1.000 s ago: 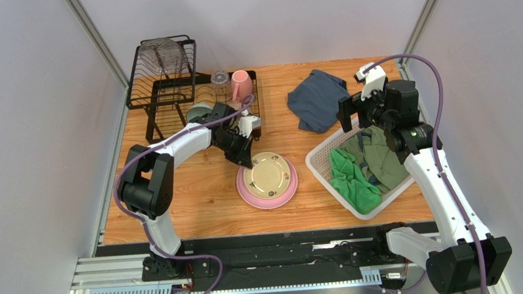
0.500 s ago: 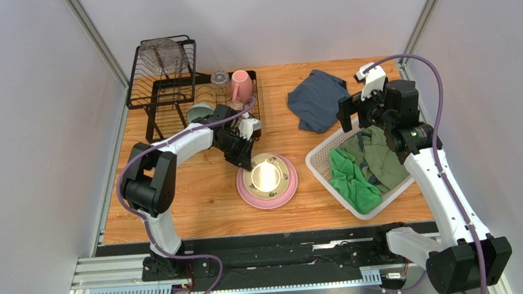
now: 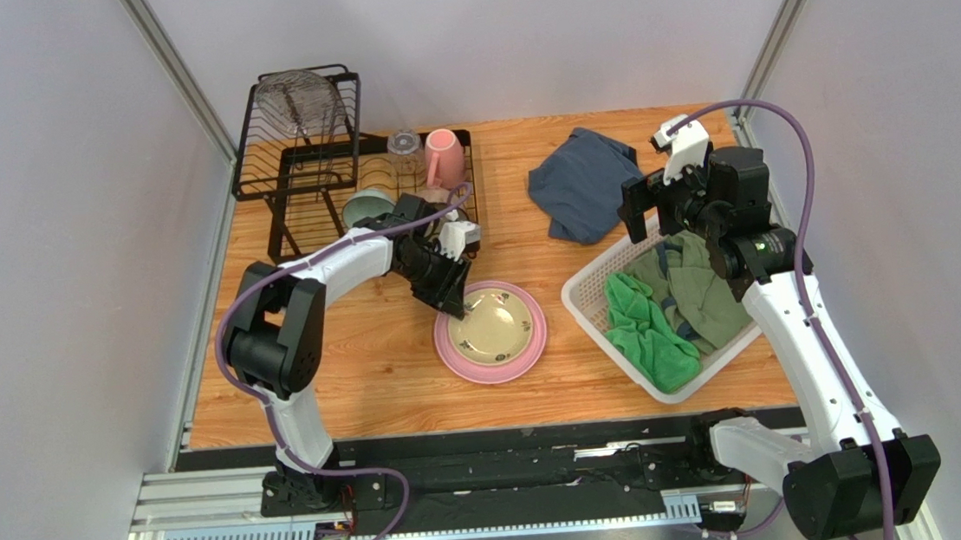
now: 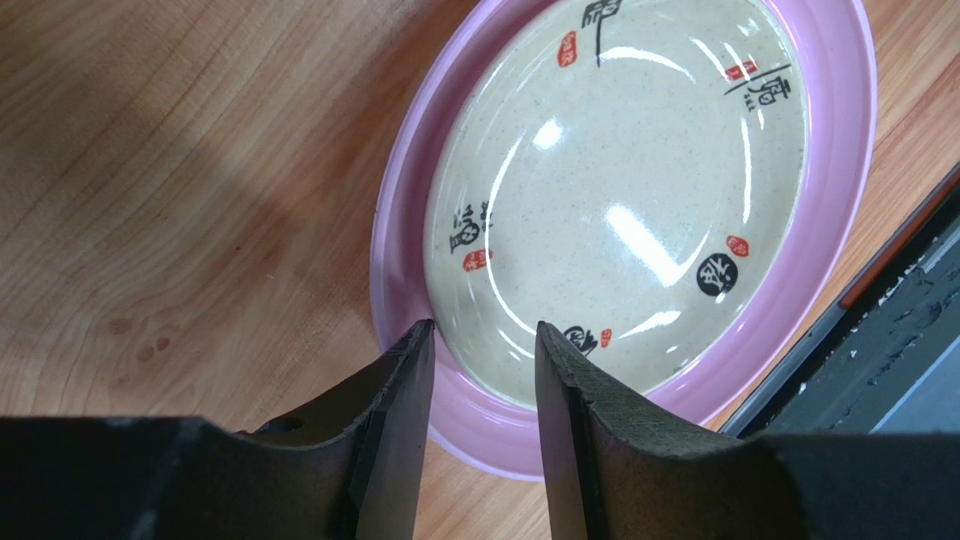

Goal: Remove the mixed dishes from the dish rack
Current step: Place the plate at the center of the board, then pick up the plate from the dish rack.

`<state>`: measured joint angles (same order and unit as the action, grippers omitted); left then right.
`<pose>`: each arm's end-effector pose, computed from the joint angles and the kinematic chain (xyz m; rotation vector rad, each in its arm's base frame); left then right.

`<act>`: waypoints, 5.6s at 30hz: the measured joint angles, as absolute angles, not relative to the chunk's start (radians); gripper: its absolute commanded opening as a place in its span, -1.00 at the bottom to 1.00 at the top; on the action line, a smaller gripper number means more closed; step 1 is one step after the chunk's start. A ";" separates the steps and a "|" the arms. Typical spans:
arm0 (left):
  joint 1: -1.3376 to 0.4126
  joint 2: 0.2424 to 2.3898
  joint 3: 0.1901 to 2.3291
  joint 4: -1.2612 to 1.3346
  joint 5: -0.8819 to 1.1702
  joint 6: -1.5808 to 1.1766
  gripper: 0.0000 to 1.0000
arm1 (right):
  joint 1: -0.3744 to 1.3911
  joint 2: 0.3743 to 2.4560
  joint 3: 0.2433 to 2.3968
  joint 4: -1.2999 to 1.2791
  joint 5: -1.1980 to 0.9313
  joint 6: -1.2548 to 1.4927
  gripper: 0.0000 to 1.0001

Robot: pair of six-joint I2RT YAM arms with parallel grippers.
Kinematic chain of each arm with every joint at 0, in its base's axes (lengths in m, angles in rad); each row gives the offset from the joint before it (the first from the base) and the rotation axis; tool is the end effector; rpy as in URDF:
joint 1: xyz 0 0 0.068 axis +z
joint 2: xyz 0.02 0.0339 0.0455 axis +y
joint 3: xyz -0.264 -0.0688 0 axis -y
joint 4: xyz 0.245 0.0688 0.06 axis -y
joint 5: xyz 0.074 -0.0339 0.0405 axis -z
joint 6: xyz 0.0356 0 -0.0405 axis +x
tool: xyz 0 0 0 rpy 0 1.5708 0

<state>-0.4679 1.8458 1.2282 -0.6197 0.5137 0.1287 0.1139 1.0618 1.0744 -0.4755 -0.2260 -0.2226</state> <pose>0.3139 -0.1782 0.1754 0.9391 2.6339 -0.8026 0.2304 0.0344 0.3586 -0.4780 1.9675 0.1610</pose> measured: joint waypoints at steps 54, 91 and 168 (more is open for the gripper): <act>-0.389 1.990 2.208 -0.801 -0.459 1.503 0.82 | 0.114 1.076 1.075 -0.476 -0.236 -0.223 0.99; -0.265 2.245 2.402 -0.659 -0.593 1.847 0.44 | 0.114 1.094 1.084 -0.483 -0.237 -0.234 0.99; -0.256 1.671 2.310 -1.037 -0.185 1.007 -1.00 | 0.115 1.110 1.099 -0.520 -0.245 -0.241 0.99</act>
